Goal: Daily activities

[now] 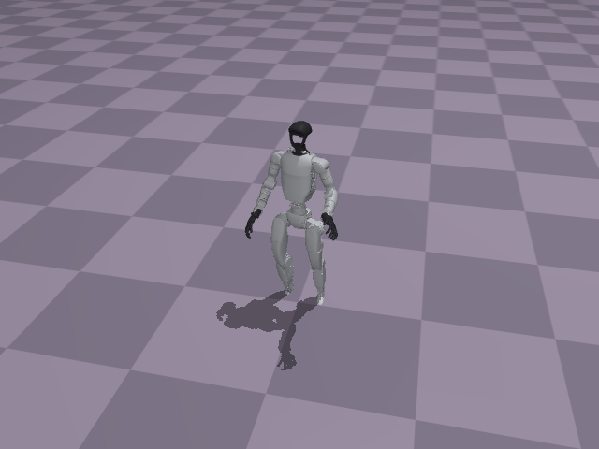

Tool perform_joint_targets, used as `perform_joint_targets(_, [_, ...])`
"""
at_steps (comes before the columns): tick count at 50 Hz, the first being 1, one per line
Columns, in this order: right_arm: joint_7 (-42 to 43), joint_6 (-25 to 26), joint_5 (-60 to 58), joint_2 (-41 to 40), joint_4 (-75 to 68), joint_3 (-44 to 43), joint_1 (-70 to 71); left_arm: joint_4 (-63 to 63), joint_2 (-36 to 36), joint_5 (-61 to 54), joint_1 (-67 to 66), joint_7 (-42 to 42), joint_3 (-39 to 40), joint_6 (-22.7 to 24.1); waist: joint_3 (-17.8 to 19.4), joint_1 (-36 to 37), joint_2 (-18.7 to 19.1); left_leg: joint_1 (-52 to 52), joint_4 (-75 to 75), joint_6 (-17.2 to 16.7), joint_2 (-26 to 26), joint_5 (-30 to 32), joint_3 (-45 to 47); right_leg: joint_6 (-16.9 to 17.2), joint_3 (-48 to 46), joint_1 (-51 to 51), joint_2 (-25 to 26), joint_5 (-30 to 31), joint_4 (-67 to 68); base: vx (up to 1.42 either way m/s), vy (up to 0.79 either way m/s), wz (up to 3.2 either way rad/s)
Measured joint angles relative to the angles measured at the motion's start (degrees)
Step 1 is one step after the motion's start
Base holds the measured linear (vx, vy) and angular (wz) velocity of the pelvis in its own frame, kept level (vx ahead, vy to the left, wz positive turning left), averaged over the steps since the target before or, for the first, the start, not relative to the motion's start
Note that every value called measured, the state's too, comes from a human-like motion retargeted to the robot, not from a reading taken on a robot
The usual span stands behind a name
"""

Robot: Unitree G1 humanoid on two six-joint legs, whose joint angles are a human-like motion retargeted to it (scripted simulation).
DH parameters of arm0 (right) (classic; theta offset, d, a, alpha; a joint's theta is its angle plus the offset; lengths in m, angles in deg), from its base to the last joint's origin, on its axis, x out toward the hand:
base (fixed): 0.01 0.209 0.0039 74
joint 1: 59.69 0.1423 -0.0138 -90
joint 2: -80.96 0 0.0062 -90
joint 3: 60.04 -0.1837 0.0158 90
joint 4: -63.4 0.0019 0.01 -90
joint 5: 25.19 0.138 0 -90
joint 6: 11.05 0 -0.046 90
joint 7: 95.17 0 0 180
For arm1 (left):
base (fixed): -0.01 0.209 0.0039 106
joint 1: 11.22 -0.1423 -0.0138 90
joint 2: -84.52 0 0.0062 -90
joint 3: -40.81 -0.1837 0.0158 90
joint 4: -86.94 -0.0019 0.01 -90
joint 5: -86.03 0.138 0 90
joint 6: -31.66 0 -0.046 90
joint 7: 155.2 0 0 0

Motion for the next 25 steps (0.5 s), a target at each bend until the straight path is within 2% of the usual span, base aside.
perform_joint_targets(8, [-0.5,0.1,1.8,0.2,0.0,-0.8,0.2,1.3,-0.8,-3.2,0.3,-0.9,1.5,0.5,-0.4,-0.6,-0.5,-1.3,1.0,0.2,-1.2,-0.6,0.4,0.4,0.8,-4.2,-1.7,-3.0,6.7,0.00,0.00,0.00])
perform_joint_targets(17, [-2.1,0.8,4.3,1.4,2.7,-1.8,-0.5,6.0,1.1,-8.8,6.4,-2.0,4.4,1.6,-1.6,-1.5,-0.1,-2.7,0.0,0.2,-2.0,0.1,0.8,0.9,1.2,-7.4,-2.5,-3.8,9.2,0.00,0.00,0.00])
perform_joint_targets(25, [-2.1,0.4,5.5,3.5,13.8,-3.2,-0.5,7.4,2.3,-12.5,10.6,-2.4,5.6,1.9,-2.6,-3.0,1.1,-3.7,-2.1,0.2,-2.3,1.4,0.9,1.2,1.5,-9.5,-2.4,-3.4,9.2,0.00,0.00,0.00])
